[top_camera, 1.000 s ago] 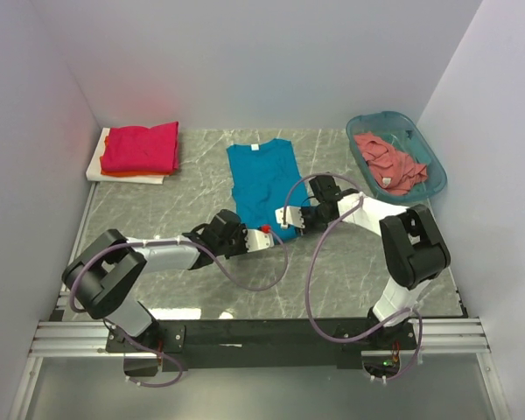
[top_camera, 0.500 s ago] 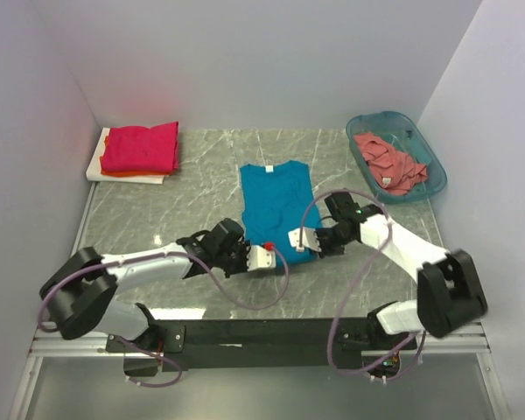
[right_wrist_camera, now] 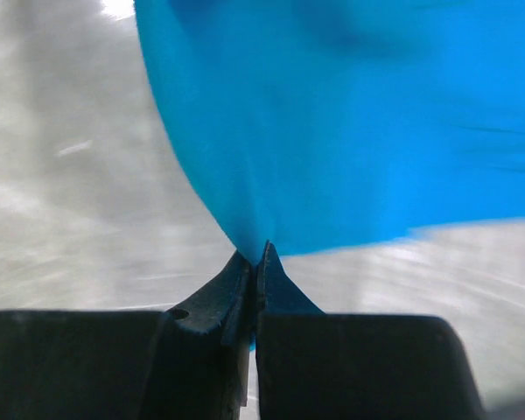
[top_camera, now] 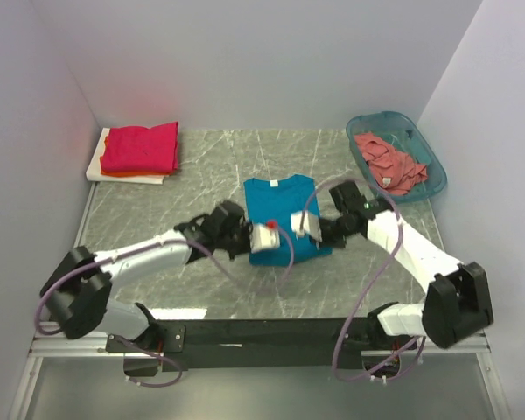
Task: Fold and stack the t-shirts
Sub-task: Fold the tshirt
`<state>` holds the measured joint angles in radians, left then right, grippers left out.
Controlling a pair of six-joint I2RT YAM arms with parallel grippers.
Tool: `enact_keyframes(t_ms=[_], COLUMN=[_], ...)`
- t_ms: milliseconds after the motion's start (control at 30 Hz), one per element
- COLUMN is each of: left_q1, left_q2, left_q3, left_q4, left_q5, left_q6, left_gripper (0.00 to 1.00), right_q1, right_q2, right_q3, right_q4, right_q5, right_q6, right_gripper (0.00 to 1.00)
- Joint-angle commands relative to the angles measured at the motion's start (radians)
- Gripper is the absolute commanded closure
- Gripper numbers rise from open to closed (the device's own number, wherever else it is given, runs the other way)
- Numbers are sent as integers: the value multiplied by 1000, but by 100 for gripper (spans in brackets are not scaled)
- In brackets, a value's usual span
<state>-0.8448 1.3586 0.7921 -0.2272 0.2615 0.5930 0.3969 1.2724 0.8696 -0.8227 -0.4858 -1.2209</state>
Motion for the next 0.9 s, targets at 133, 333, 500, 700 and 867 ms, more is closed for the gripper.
enact_keyframes(t_ms=[133, 333, 500, 700, 867], left_q1=[272, 331, 352, 360, 363], left_q2=[252, 467, 548, 594, 626], left_q3=[278, 435, 492, 535, 575], left_q4=[209, 313, 397, 422, 391], left_q5=[-24, -93, -149, -172, -165], left_q6=[77, 71, 51, 39, 44], left_gripper=[100, 100, 100, 100, 100], right_q1=[-27, -33, -41, -46, -49], right_q2=[266, 479, 593, 648, 674], right_q3=[399, 552, 615, 651, 661], right_q4=[288, 439, 505, 539, 542], right_q5=[162, 269, 329, 361, 366], right_q6=[248, 350, 391, 437, 442], right_gripper=[100, 100, 100, 100, 100])
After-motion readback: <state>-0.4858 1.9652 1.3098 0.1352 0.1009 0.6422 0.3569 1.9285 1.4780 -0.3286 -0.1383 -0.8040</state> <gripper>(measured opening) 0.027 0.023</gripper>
